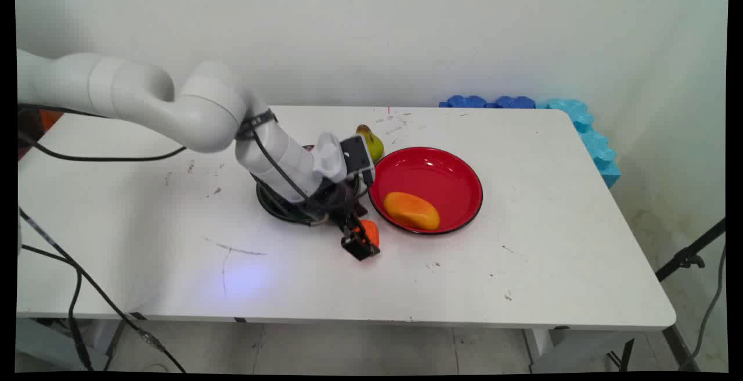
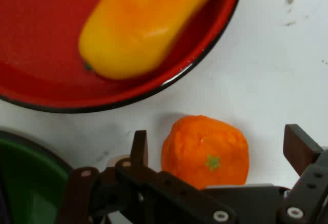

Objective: Pick up the eggplant from the green plate

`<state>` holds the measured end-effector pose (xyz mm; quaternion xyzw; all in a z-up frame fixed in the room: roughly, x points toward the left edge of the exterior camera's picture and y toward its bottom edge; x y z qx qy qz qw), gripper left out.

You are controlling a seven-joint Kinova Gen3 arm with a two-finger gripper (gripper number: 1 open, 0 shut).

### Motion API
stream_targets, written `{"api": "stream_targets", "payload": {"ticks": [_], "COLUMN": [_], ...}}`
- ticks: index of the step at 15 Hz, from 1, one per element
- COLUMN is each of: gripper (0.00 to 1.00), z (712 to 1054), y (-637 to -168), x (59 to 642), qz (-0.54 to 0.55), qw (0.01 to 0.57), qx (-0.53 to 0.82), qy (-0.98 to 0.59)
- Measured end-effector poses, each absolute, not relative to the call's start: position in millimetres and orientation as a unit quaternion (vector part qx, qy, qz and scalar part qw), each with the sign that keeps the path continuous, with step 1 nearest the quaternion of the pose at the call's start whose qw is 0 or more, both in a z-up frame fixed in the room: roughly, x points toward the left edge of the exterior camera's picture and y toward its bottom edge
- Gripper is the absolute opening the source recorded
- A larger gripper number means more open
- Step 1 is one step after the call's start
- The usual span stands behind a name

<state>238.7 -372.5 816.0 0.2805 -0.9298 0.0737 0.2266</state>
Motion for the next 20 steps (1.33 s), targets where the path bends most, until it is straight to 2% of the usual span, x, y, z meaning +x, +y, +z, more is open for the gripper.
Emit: {"api": "stream_targets", "payload": {"ticks": [6, 10, 15, 20], "gripper": [1.00, 1.00, 1.00, 1.00], "z": [877, 901, 899, 871], "y": [-393, -415, -432, -432], "x": [270, 300, 331, 353], "qz": [0.081, 0.087, 0.073, 0.052], "qw": [0.227, 0.211, 0.194, 0.184], "qx": [0.314, 0.349, 0.408, 0.436], "qy": [-0.918, -0.909, -0.889, -0.879]}}
